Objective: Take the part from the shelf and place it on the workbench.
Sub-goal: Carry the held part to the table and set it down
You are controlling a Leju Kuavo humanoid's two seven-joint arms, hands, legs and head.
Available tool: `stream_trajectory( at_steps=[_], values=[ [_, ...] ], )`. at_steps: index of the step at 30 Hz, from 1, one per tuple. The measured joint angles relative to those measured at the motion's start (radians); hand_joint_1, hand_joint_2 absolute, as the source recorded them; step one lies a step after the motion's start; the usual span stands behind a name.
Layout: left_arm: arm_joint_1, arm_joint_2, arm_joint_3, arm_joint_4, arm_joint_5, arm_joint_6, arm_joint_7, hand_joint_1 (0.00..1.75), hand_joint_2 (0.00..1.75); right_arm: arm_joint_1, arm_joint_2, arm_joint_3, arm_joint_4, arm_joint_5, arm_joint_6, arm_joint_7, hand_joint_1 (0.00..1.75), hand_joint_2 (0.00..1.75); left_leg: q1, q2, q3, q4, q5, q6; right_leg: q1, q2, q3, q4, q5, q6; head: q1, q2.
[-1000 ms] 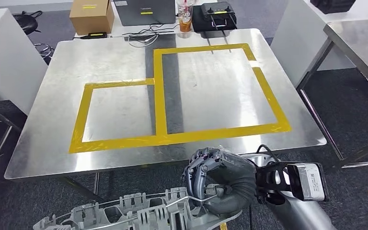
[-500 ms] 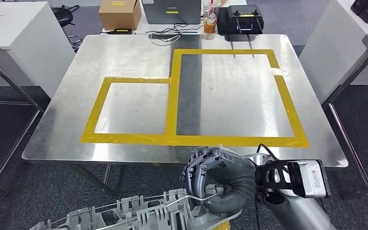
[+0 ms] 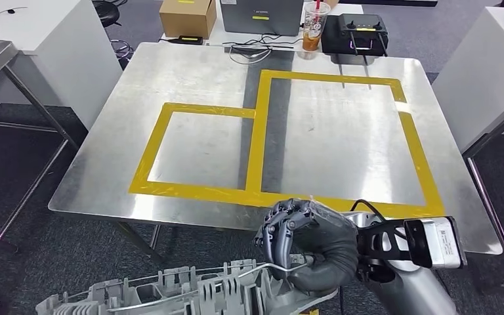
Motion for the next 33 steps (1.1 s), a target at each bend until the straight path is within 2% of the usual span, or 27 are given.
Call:
stream_trajectory(
  at_steps=[1,2,3,6,8,9,11,12,13,14,16,17,18,19,22,23,24,25,27,28,29,30,31,32,33],
  values=[
    [0.0,0.0,0.0,0.0,0.0,0.002,-0.002,0.0,1.75,0.0,-0.001,-0.002,0.0,0.0,0.002,-0.001,1.75,1.75,-0.001,-0.004,0.001,0.006,-0.006,-0.006,-0.003,0.001,0.029,-0.068,0.028,0.007,0.0,0.0],
    [0.0,0.001,0.0,0.001,0.0,0.004,-0.004,0.0,1.75,0.001,-0.001,-0.003,0.0,0.0,0.005,-0.002,1.75,1.75,-0.001,-0.008,0.0,0.012,-0.012,-0.013,-0.004,0.002,0.054,-0.121,0.049,0.006,0.001,0.0],
    [0.001,0.001,0.0,0.001,0.0,0.005,-0.006,0.0,1.75,0.002,-0.001,-0.004,-0.001,0.001,0.007,-0.004,1.75,1.75,-0.003,-0.009,-0.001,0.017,-0.017,-0.019,-0.003,0.003,0.069,-0.151,0.058,-0.001,0.001,0.0],
    [0.004,0.002,0.0,0.002,-0.002,0.011,-0.011,0.0,1.75,0.004,-0.001,-0.008,-0.002,0.001,0.01,-0.008,1.75,1.75,0.001,-0.007,-0.002,0.021,-0.028,-0.033,0.002,0.005,0.077,-0.16,0.055,-0.03,0.002,0.0],
    [0.004,0.002,0.0,0.003,-0.003,0.015,-0.014,0.0,1.75,0.004,-0.001,-0.009,-0.002,0.001,0.013,-0.011,1.75,1.75,0.005,0.004,-0.018,0.062,-0.05,-0.042,0.0,0.005,0.087,-0.161,0.05,-0.044,0.0,0.0],
    [0.004,0.003,0.0,0.003,-0.003,0.016,-0.015,0.0,1.75,0.004,0.0,-0.01,-0.002,0.001,0.014,-0.013,1.75,1.75,0.006,0.011,-0.042,0.112,-0.072,-0.045,0.0,0.004,0.093,-0.161,0.046,-0.05,-0.001,0.0],
    [0.004,0.004,0.0,0.004,-0.003,0.018,-0.017,0.0,1.75,0.004,0.0,-0.01,-0.001,0.0,0.016,-0.014,1.75,1.75,0.007,0.02,-0.119,0.25,-0.121,-0.049,0.004,0.003,0.102,-0.161,0.038,-0.058,-0.002,0.0],
    [0.004,0.004,0.0,0.005,-0.004,0.019,-0.018,0.0,1.75,0.004,0.0,-0.01,0.0,0.0,0.017,-0.015,1.75,1.75,0.007,0.021,-0.154,0.301,-0.131,-0.049,0.007,0.003,0.106,-0.161,0.033,-0.06,-0.002,0.0],
    [0.005,0.004,0.0,0.007,-0.004,0.021,-0.018,0.0,1.75,0.004,0.0,-0.01,0.0,0.0,0.018,-0.016,1.75,1.75,0.007,0.022,-0.173,0.319,-0.122,-0.047,0.01,0.004,0.112,-0.161,0.026,-0.061,-0.002,0.0],
    [0.005,0.005,0.0,0.008,-0.005,0.022,-0.019,0.0,1.75,0.004,0.001,-0.01,0.001,0.0,0.02,-0.016,1.75,1.75,0.006,0.022,-0.169,0.294,-0.093,-0.041,0.012,0.004,0.12,-0.162,0.019,-0.061,-0.003,0.0],
    [0.005,0.007,0.0,0.009,-0.006,0.025,-0.02,0.0,1.75,0.003,0.003,-0.011,0.002,0.0,0.023,-0.017,1.75,1.75,-0.003,0.027,-0.113,0.163,-0.014,-0.02,0.016,0.003,0.14,-0.163,0.003,-0.061,-0.002,0.0],
    [0.004,0.008,0.0,0.009,-0.007,0.026,-0.021,0.0,1.75,0.003,0.004,-0.012,0.002,0.0,0.025,-0.018,1.75,1.75,-0.01,0.033,-0.083,0.1,0.008,-0.007,0.02,0.002,0.149,-0.165,-0.004,-0.058,-0.001,0.0],
    [0.004,0.01,0.0,0.01,-0.007,0.027,-0.022,0.0,1.75,0.002,0.006,-0.013,0.002,0.0,0.027,-0.019,1.75,1.75,-0.016,0.038,-0.06,0.06,0.016,0.002,0.02,0.001,0.155,-0.166,-0.008,-0.055,-0.001,0.0],
    [0.004,0.012,0.0,0.01,-0.007,0.027,-0.023,0.0,1.75,0.001,0.007,-0.014,0.002,-0.001,0.028,-0.02,1.75,1.75,-0.021,0.041,-0.049,0.043,0.012,0.009,0.02,0.0,0.158,-0.169,-0.011,-0.05,0.0,0.0],
    [0.007,0.015,0.0,0.01,-0.006,0.025,-0.025,0.0,1.75,-0.001,0.009,-0.018,0.001,-0.002,0.031,-0.028,1.75,1.75,-0.022,0.036,-0.027,0.014,0.011,0.012,0.022,-0.003,0.163,-0.174,-0.02,-0.038,0.0,0.0],
    [0.005,0.014,0.0,0.01,-0.004,0.024,-0.025,0.0,1.75,-0.003,0.008,-0.02,0.001,-0.002,0.032,-0.03,1.75,1.75,-0.019,0.034,-0.015,0.0,0.012,0.012,0.023,-0.002,0.156,-0.156,-0.028,-0.037,0.001,0.0],
    [0.003,0.013,0.0,0.01,-0.002,0.022,-0.024,0.0,1.75,-0.004,0.008,-0.021,0.001,-0.002,0.032,-0.03,1.75,1.75,-0.016,0.033,-0.001,-0.013,0.013,0.013,0.024,0.0,0.135,-0.117,-0.042,-0.037,0.002,0.0],
    [0.002,0.012,0.001,0.01,-0.001,0.021,-0.023,0.0,1.75,-0.005,0.008,-0.023,0.001,-0.002,0.032,-0.03,1.75,1.75,-0.015,0.03,0.007,-0.019,0.01,0.015,0.022,0.002,0.099,-0.053,-0.059,-0.039,0.004,0.0],
    [0.0,0.011,0.001,0.01,0.0,0.019,-0.021,0.0,1.75,-0.002,0.008,-0.024,0.002,0.003,0.031,-0.03,1.75,1.75,-0.015,0.026,0.015,-0.021,0.001,0.018,0.019,0.005,0.005,0.079,-0.086,-0.037,0.004,0.0],
    [0.0,0.011,0.001,0.01,0.001,0.019,-0.019,0.0,1.75,0.0,0.007,-0.024,0.002,0.007,0.029,-0.03,1.75,1.75,-0.014,0.022,0.02,-0.021,-0.004,0.018,0.017,0.005,-0.027,0.109,-0.08,-0.03,0.004,0.0],
    [0.0,0.01,0.001,0.01,0.001,0.019,-0.019,0.0,1.75,0.002,0.007,-0.025,0.002,0.013,0.026,-0.03,1.75,1.75,-0.013,0.018,0.026,-0.02,-0.01,0.016,0.013,0.005,-0.038,0.097,-0.056,-0.019,0.004,0.0],
    [0.0,0.01,0.0,0.01,0.001,0.019,-0.019,0.0,1.75,0.002,0.007,-0.025,0.002,0.02,0.023,-0.03,1.75,1.75,-0.011,0.015,0.034,-0.018,-0.018,0.012,0.009,0.005,-0.028,0.045,-0.017,-0.005,0.004,0.0],
    [0.0,0.009,0.0,0.01,0.001,0.019,-0.019,0.0,1.75,0.002,0.007,-0.026,0.002,0.025,0.02,-0.03,1.75,1.75,-0.01,0.012,0.042,-0.014,-0.027,0.007,0.004,0.005,-0.005,-0.029,0.029,0.008,0.005,0.0],
    [0.0,0.009,0.0,0.01,0.001,0.019,-0.019,0.0,1.75,0.002,0.007,-0.027,0.002,0.03,0.018,-0.031,1.75,1.75,-0.011,0.009,0.047,-0.007,-0.039,0.001,0.002,0.005,0.021,-0.096,0.064,0.013,0.006,0.0],
    [0.0,0.008,0.0,0.01,0.001,0.02,-0.019,0.0,1.75,0.003,0.008,-0.028,0.002,0.033,0.017,-0.031,1.75,1.75,-0.012,0.007,0.049,-0.001,-0.049,-0.006,0.001,0.006,0.04,-0.143,0.086,0.008,0.006,0.0]
  ],
)
